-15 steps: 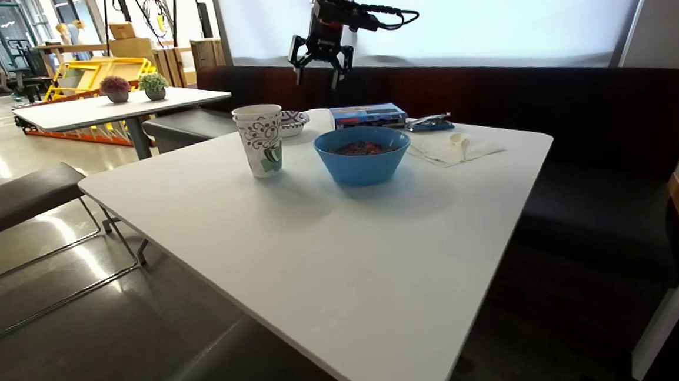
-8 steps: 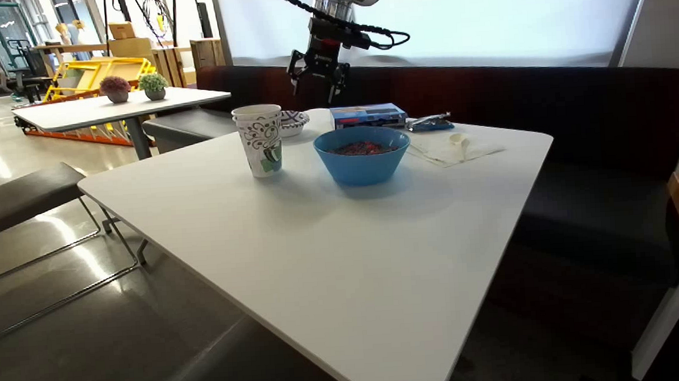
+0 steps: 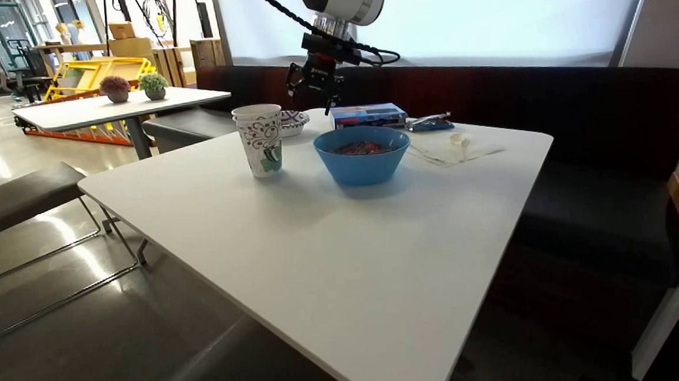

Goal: Move the bowl to the left

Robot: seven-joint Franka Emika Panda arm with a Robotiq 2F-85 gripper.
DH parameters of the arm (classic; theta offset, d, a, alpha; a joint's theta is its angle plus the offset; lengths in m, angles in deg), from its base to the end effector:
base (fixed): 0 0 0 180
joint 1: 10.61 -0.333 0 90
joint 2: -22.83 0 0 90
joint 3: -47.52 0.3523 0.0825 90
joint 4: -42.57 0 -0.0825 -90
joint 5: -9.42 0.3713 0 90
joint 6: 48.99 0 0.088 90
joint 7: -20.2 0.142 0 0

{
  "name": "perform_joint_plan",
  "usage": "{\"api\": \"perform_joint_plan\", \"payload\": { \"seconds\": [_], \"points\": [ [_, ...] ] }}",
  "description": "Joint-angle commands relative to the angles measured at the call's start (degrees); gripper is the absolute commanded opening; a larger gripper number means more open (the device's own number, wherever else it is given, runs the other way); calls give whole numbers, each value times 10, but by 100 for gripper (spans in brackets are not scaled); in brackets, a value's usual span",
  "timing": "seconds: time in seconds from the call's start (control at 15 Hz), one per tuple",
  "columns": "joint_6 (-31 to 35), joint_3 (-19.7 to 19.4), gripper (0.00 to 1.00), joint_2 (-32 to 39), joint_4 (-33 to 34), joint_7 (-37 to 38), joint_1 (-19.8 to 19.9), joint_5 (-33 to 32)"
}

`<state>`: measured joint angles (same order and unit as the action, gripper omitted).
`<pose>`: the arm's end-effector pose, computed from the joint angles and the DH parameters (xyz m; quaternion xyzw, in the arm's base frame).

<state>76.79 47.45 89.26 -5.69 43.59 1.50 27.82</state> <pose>0.8281 -0.1577 0.1986 -0.9112 0.3764 -0.0815 0.1463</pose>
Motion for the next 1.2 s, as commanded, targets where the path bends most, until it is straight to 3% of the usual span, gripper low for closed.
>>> {"api": "perform_joint_plan", "payload": {
  "seconds": [0.0, 0.27, 0.33, 0.4, 0.6, 0.87, 1.07, 1.13],
  "points": [
    [-10, 17, 100, 56, 75, 37, 12, 23],
    [-3, 21, 100, 87, 110, 63, 11, 23],
    [-2, 22, 96, 93, 117, 69, 11, 21],
    [0, 23, 83, 100, 124, 72, 10, 21],
    [5, 27, 64, 109, 132, 79, 9, 21],
    [6, 30, 31, 118, 143, 85, 10, 20],
    [10, 28, 11, 123, 149, 88, 11, 18],
    [11, 28, 8, 125, 150, 88, 12, 19]
  ]
}}
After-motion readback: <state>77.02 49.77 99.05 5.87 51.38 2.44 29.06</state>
